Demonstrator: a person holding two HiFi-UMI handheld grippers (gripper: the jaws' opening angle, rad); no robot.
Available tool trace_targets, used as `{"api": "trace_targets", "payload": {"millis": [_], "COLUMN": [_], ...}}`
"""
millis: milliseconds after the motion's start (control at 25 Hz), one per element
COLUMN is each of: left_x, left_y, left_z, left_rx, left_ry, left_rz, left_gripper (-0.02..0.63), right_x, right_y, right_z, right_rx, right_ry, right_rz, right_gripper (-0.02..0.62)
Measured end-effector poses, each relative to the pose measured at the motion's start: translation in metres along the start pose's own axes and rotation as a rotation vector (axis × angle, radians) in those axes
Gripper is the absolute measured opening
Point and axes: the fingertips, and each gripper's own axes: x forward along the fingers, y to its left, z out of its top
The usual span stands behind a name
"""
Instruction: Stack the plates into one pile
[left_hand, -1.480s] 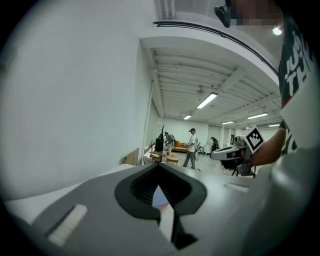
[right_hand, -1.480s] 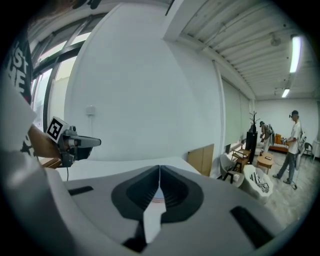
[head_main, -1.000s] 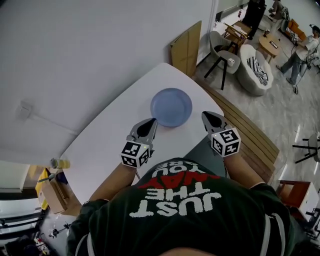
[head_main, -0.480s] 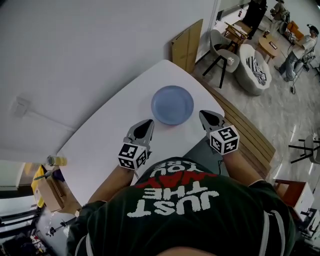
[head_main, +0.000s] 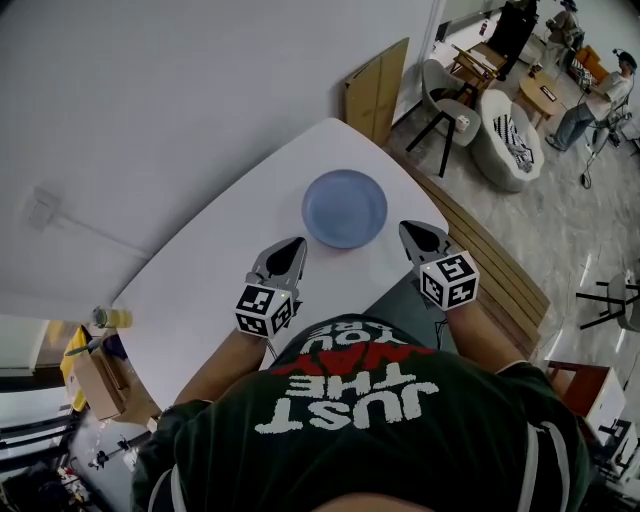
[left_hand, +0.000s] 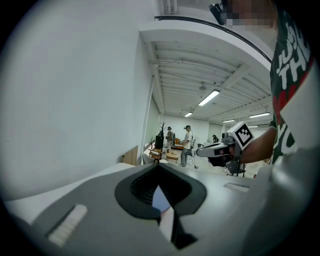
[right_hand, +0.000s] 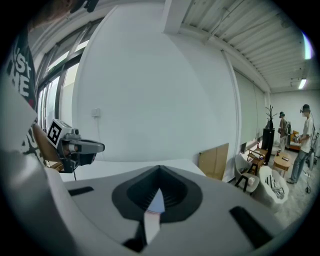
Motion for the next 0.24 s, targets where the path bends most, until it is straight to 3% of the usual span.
{"api": "trace_targets", "payload": {"millis": [240], "left_x": [0.0019], "left_y": [-0.0003], "left_z": [0.0007], "left_rx": [-0.002], "left_ry": [0.004], "left_rz": [0.0], "left_gripper": [0.008], "right_x": [-0.0033], "right_y": [-0.0017], "right_z": [-0.0003], "right_rx": [-0.002], "right_ry": [0.007], "right_rz": [-0.004], "right_gripper": [0.005]}}
